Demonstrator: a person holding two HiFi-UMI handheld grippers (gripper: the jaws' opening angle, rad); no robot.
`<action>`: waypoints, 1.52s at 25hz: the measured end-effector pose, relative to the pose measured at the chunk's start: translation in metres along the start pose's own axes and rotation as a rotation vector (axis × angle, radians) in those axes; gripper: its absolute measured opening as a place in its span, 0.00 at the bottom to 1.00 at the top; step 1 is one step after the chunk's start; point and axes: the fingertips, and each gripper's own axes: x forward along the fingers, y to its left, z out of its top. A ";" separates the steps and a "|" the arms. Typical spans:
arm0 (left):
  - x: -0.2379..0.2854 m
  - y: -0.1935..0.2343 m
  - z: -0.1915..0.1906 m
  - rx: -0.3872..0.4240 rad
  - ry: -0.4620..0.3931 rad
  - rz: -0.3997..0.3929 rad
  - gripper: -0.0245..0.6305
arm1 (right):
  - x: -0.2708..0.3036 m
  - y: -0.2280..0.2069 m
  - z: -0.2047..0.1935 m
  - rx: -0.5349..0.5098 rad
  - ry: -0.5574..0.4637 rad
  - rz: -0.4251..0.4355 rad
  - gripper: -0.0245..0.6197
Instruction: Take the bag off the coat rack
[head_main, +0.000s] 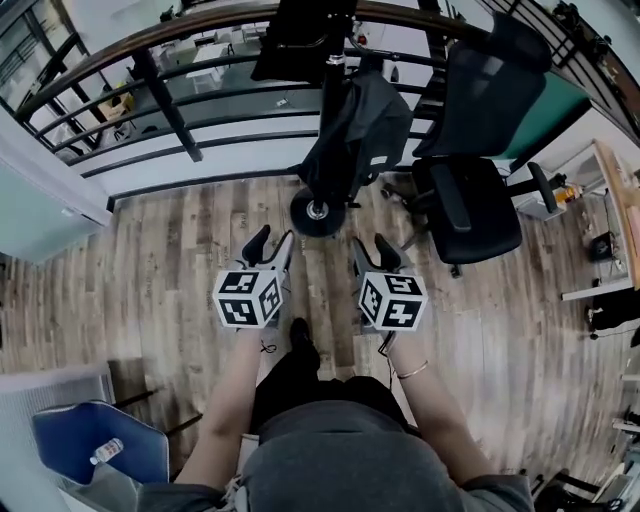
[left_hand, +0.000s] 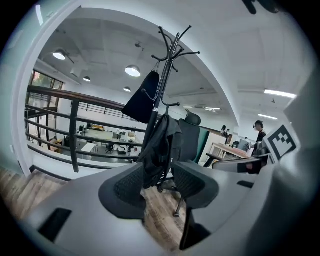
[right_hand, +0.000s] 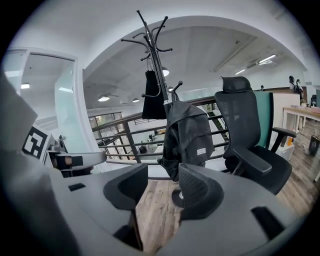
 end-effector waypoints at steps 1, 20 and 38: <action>0.006 0.007 0.004 0.006 0.002 -0.009 0.32 | 0.007 0.001 0.002 0.001 0.000 -0.013 0.32; 0.105 0.048 0.021 0.099 0.106 -0.092 0.39 | 0.101 -0.017 0.033 -0.040 0.031 -0.122 0.39; 0.208 0.037 0.019 0.238 0.209 -0.142 0.39 | 0.195 -0.053 0.064 -0.164 0.063 -0.195 0.49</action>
